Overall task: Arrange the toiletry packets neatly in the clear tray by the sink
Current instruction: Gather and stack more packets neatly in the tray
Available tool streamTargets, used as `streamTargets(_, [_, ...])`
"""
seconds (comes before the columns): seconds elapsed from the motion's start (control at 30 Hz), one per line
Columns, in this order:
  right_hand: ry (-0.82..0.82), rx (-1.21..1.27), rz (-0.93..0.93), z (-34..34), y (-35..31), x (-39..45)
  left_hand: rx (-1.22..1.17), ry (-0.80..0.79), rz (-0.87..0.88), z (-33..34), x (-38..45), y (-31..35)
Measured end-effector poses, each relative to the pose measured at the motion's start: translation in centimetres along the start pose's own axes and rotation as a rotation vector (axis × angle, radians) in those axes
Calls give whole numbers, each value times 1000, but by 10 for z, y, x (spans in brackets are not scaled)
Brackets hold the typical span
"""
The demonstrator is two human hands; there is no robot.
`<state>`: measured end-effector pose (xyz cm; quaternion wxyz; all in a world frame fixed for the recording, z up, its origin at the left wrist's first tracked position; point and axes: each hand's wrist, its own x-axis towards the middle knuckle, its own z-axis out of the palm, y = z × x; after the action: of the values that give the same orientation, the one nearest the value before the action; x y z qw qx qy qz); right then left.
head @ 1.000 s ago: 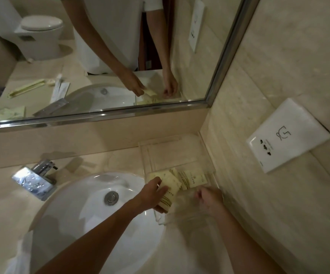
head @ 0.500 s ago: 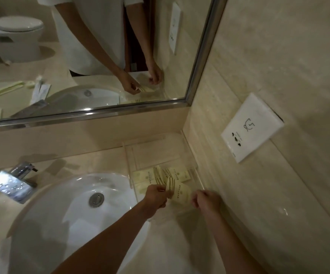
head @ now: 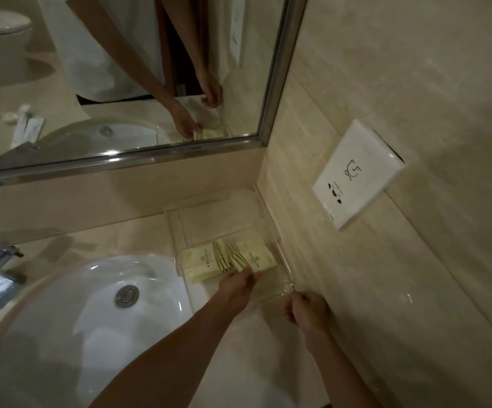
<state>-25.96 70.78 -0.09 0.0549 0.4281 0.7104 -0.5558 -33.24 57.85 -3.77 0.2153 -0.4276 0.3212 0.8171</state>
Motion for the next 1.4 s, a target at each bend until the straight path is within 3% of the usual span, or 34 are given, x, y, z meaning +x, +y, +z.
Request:
streamTargets(0.17, [-5, 5, 21, 1, 2, 2, -6, 44, 51, 5, 13, -6])
streamTargets(0.4, [-47, -14, 43, 10, -3, 4, -143, 126, -60, 3, 9, 3])
streamTargets(0.7, [-76, -56, 44, 21, -1, 10, -282, 236, -22, 9, 9, 4])
streamTargets(0.93, [-87, -56, 58, 19, 1, 11, -270, 214, -44, 9, 15, 9])
streamTargets(1.07, [-88, -62, 56, 19, 1, 11, -103, 154, -100, 4, 19, 9])
streamTargets(1.2, [-112, -117, 6, 20, -4, 7, 242, 72, -100, -2, -2, 13])
streamTargets(1.4, [-218, -394, -166, 41, -31, -12, 1017, -36, 219, -31, -40, 45])
